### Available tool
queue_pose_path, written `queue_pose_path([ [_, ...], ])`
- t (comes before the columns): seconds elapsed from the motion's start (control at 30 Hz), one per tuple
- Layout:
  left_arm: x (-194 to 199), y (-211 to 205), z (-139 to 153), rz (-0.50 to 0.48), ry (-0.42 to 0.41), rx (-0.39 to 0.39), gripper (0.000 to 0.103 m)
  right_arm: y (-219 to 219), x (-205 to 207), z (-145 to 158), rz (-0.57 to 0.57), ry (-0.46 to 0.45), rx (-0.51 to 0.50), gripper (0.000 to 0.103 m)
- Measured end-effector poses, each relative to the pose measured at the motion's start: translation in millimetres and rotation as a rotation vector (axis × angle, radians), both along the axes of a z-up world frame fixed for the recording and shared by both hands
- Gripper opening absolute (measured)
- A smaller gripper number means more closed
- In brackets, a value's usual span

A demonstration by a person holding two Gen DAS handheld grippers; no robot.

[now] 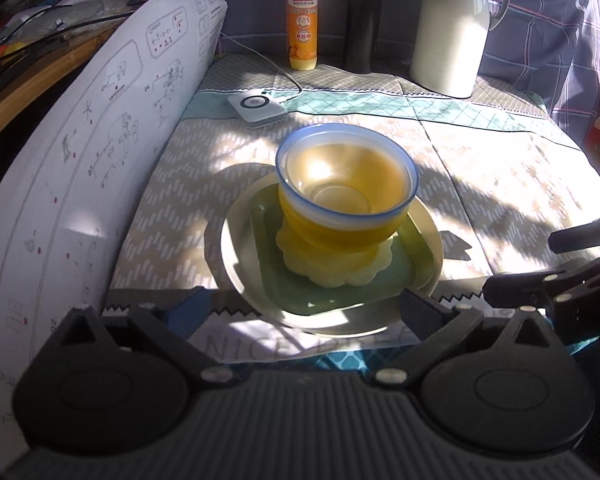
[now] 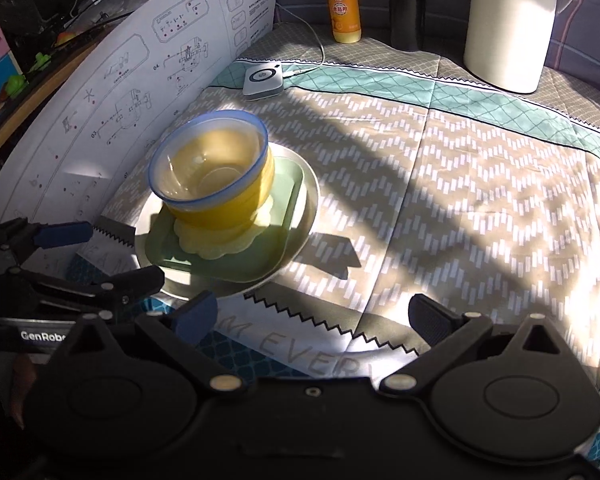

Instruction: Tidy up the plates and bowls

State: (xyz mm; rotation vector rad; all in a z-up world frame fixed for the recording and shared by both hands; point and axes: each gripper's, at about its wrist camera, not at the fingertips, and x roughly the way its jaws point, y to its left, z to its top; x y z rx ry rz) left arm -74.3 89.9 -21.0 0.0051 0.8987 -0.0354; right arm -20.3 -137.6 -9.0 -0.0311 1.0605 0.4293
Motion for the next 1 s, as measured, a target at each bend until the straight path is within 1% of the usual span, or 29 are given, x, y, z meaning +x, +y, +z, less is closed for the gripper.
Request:
queue_pose_path([
  [0.17,0.0,0.3,-8.3,0.01,0.02,0.014,0.103,4.0,-9.4,-11.9,0.001,0.028,-0.016,0.103],
  [0.27,0.0,-1.0,-12.7,0.012,0.025,0.022,0.103,5.2,-9.1,-15.4,-0.004,0.025,-0.057,0.103],
  [0.33,0.2,-2.3,-14.7,0.016,0.03,0.039,0.103,6.0,-8.0,-18.6,-0.002,0.032,-0.066,0.103],
  [0.43,1.4,-2.4,-17.1,0.022,0.037,0.053,0.103,6.5,-7.9,-20.3,0.001,0.034,-0.073,0.103],
  [0.7,2.3,-2.6,-16.9,0.022,0.037,0.062,0.103,8.1,-5.3,-22.9,0.009,0.043,-0.09,0.103],
  [1.0,3.4,-2.4,-16.7,0.021,0.048,0.058,0.103,8.1,-4.6,-22.6,0.014,0.043,-0.107,0.103],
])
